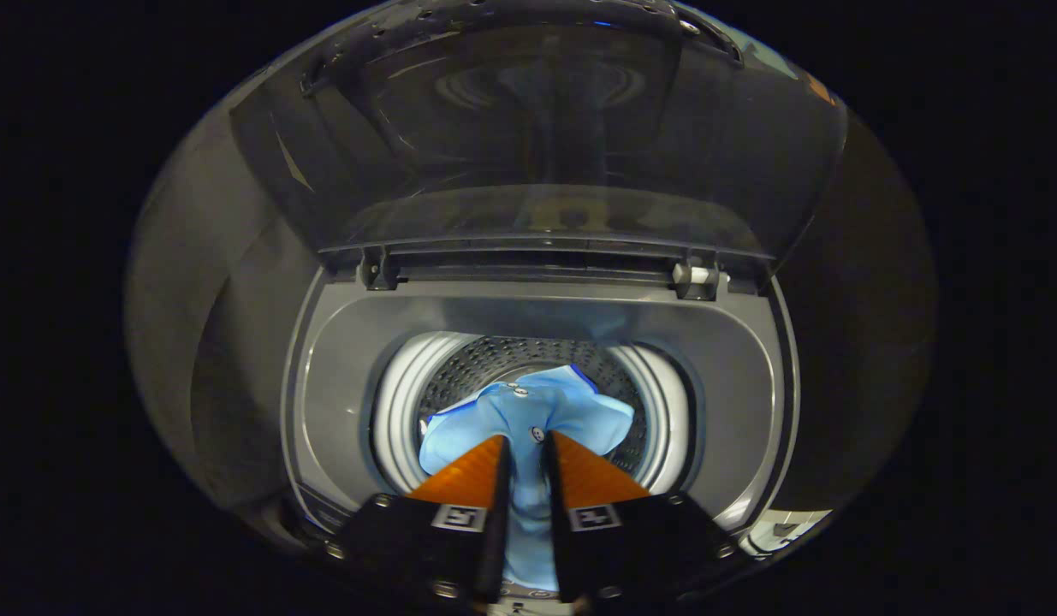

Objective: Put the clothes into the washing machine and then close the washing machine lid.

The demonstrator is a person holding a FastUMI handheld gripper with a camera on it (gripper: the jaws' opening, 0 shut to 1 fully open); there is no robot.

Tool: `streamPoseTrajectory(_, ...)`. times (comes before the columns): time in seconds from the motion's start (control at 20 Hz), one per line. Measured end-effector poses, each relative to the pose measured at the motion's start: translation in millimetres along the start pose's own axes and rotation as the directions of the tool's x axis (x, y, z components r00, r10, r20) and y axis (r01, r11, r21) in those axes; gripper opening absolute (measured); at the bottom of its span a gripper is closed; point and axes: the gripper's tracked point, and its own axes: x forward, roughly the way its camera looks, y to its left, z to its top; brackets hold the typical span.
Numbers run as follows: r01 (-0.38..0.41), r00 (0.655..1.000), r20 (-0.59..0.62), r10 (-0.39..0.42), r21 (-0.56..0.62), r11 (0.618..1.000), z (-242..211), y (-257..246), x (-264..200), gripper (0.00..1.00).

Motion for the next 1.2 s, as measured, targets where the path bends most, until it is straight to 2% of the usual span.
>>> streamPoseTrajectory(0.15,0.004,1.000,0.018,-0.004,0.018,1.000,3,1,-3,0.97)
streamPoseTrajectory(0.45,0.003,0.993,0.115,-0.006,0.032,0.999,27,-1,-32,0.97)
streamPoseTrajectory(0.65,0.012,0.977,0.214,-0.018,0.031,0.999,46,-4,-65,0.96)
streamPoseTrajectory(0.8,-0.006,0.950,0.312,-0.005,0.036,0.999,65,-1,-98,0.96)
streamPoseTrajectory(1.05,0.045,0.898,0.438,-0.029,-0.025,0.999,105,-4,-154,0.96)
streamPoseTrajectory(1.2,0.047,0.862,0.505,-0.036,-0.009,0.999,144,-5,-188,0.96)
